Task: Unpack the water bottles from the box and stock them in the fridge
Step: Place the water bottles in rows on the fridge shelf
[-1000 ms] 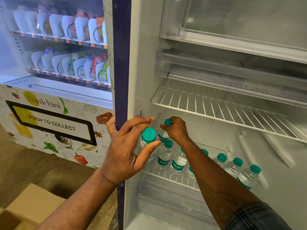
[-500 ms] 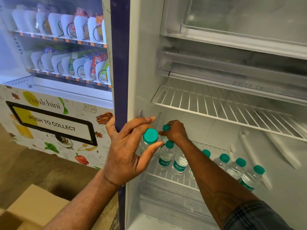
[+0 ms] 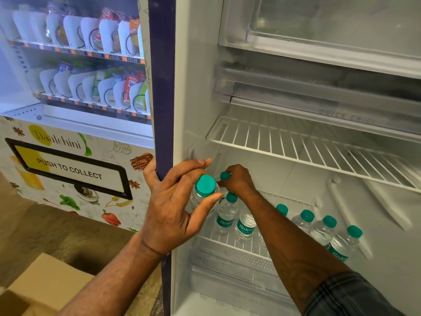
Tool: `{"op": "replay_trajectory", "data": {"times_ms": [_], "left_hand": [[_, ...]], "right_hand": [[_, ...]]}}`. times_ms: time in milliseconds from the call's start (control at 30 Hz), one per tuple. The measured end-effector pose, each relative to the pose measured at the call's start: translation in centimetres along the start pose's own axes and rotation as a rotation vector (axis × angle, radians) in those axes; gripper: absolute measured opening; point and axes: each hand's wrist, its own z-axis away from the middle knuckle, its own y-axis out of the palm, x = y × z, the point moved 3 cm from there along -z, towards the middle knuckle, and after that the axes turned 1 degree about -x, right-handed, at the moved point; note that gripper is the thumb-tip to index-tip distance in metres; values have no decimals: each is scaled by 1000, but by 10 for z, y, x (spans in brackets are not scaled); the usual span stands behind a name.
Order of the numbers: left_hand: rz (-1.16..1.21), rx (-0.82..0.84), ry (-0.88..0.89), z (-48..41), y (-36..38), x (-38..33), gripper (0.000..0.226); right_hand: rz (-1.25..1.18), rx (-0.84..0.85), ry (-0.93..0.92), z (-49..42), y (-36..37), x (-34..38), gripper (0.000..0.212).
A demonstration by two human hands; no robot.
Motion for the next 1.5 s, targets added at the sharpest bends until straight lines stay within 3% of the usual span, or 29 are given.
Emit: {"op": "replay_trajectory", "data": {"times_ms": [1000,1500], "left_hand": [[-13,-9,3,1,1,0,40],[-24,-18,29,1,1,1,38]], "right_hand": [[16,20,-86,7,-1,-1,45],[74,9,-81,6,1,0,50]]}}
